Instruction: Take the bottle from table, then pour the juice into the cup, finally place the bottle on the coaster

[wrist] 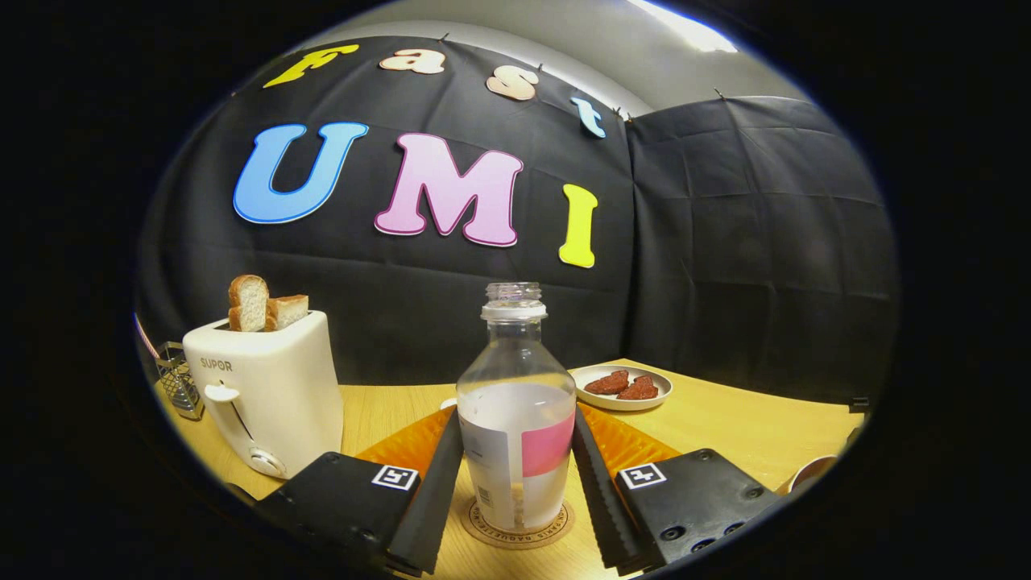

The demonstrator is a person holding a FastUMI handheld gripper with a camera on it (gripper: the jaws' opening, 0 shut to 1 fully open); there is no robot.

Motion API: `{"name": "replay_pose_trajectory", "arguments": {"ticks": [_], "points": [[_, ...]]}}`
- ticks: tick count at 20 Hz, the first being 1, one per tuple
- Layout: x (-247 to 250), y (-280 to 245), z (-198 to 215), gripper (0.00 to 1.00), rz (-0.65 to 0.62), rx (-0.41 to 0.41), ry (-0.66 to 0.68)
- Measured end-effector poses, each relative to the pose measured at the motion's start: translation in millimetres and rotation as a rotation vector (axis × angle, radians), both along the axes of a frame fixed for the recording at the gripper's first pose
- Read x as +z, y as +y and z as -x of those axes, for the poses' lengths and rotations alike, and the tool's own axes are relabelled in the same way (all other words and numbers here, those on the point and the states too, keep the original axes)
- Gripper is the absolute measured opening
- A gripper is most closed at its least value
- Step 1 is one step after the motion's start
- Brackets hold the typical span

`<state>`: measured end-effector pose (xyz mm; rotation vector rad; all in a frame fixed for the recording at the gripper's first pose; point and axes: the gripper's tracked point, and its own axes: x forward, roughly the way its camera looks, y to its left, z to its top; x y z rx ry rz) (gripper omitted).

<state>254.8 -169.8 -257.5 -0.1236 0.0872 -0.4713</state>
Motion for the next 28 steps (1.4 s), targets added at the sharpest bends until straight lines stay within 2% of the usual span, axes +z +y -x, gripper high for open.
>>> {"name": "replay_pose_trajectory", "arguments": {"ticks": [12, 18, 19, 20, 28], "points": [[4, -5, 14, 0.78, -0.055, -0.007, 0.012], [10, -2, 17, 0.9, -0.069, -0.012, 0.001], [12, -3, 19, 0.96, -0.07, -0.017, 0.0], [13, -3, 21, 0.97, -0.069, -0.024, -0.001], [23, -4, 35, 0.98, -0.085, -0.028, -0.003]]}}
